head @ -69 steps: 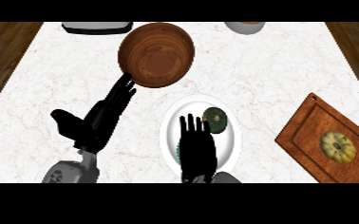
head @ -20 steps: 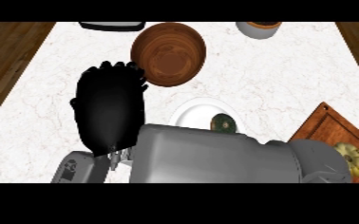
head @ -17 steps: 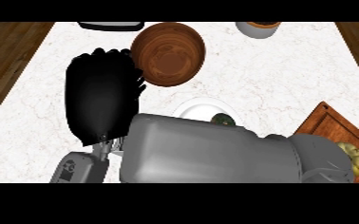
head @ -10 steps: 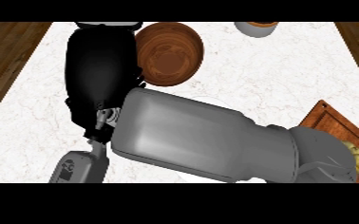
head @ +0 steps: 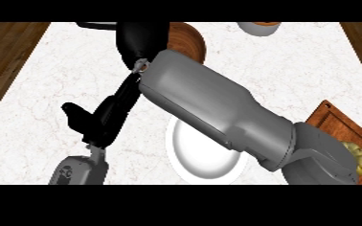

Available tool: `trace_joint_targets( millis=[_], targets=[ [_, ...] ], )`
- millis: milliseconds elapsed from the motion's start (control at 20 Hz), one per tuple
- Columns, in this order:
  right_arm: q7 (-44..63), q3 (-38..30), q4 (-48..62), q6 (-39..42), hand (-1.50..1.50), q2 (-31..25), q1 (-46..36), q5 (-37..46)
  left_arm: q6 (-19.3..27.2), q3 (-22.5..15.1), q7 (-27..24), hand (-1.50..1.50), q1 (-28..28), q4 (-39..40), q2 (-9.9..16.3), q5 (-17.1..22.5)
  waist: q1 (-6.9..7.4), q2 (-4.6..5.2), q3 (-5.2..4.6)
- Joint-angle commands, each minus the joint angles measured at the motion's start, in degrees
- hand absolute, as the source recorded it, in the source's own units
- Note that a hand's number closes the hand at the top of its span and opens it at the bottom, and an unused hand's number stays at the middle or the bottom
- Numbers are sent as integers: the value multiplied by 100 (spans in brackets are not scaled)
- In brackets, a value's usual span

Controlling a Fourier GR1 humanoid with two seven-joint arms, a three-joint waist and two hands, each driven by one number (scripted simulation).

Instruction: Pick the cupcake from the plate and place it in the bowl

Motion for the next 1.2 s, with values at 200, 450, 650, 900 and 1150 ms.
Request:
trace_joint_targets(
  millis=[200, 450, 650, 900, 1150],
  targets=[
    [-605, 17, 1721, -741, 150, 36, -66, -37, -228, 65, -342, 0, -59, 317, 72, -27, 150, 80, -6],
    [-1035, -217, 2581, -288, 150, 37, 253, -319, -266, 44, -110, 0, -230, 192, 61, 55, 224, 145, -4],
    [-1075, -859, 3029, -751, -150, 37, 151, -683, -185, 97, 19, 0, -288, 150, 28, 86, 222, 160, 6],
    [-1906, -1182, 2941, -1426, -150, 37, 281, -966, -86, -155, 4, 0, -237, 45, -88, -143, 275, 171, 13],
    [-2574, -1814, 2269, -3016, -150, 37, 627, -1466, -135, -81, -41, 0, -145, 60, -66, -57, 201, 138, 27]
  ],
)
